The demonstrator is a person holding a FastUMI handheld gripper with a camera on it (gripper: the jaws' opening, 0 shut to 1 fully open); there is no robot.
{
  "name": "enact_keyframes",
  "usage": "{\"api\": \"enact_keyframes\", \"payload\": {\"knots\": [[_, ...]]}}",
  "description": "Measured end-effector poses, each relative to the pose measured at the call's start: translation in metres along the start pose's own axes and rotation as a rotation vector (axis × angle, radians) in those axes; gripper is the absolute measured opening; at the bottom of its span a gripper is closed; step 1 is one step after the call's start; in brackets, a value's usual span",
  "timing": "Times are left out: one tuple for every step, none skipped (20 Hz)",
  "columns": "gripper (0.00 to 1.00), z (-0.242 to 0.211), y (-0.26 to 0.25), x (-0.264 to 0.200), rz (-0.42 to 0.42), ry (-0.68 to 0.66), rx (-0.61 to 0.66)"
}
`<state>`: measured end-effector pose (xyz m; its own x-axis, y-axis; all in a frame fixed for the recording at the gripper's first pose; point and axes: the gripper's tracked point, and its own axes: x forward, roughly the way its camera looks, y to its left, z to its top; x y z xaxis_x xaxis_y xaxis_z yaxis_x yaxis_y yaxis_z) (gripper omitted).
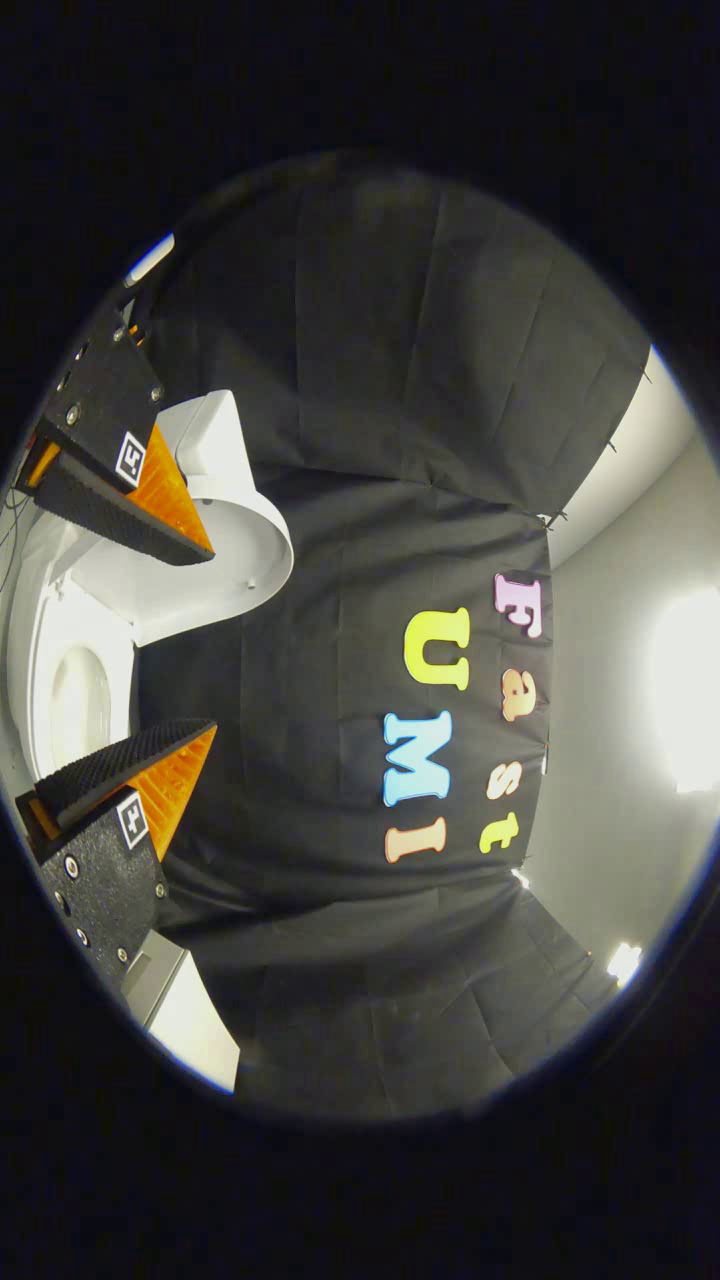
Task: Open the toilet lid.
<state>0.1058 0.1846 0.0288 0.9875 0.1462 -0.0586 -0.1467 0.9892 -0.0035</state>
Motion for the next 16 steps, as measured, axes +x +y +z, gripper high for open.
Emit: {"api": "enact_keyframes", "payload": {"knots": [[0.95,0.001,-0.008,-0.005,-0.010,-0.005,-0.003],[0.94,0.003,-0.013,-0.012,-0.017,-0.012,-0.005],[0.94,0.003,-0.019,-0.018,-0.022,-0.021,-0.012],[0.94,0.004,-0.023,-0.023,-0.024,-0.029,-0.021],[0.94,0.004,-0.028,-0.028,-0.024,-0.040,-0.029],[0.94,0.001,-0.033,-0.034,-0.024,-0.048,-0.037],[0.94,-0.002,-0.039,-0.038,-0.029,-0.053,-0.038],[0.94,-0.008,-0.044,-0.044,-0.033,-0.051,-0.033],[0.94,-0.015,-0.048,-0.049,-0.037,-0.043,-0.025],[0.95,-0.021,-0.051,-0.055,-0.041,-0.035,-0.018],[0.94,-0.026,-0.054,-0.062,-0.042,-0.029,-0.015],[0.95,-0.032,-0.056,-0.070,-0.046,-0.024,-0.015],[0.95,-0.037,-0.058,-0.077,-0.050,-0.020,-0.016],[0.94,-0.042,-0.059,-0.083,-0.051,-0.017,-0.013],[0.94,-0.048,-0.058,-0.088,-0.046,-0.012,-0.011],[0.94,-0.052,-0.055,-0.092,-0.038,-0.006,-0.011]]}}
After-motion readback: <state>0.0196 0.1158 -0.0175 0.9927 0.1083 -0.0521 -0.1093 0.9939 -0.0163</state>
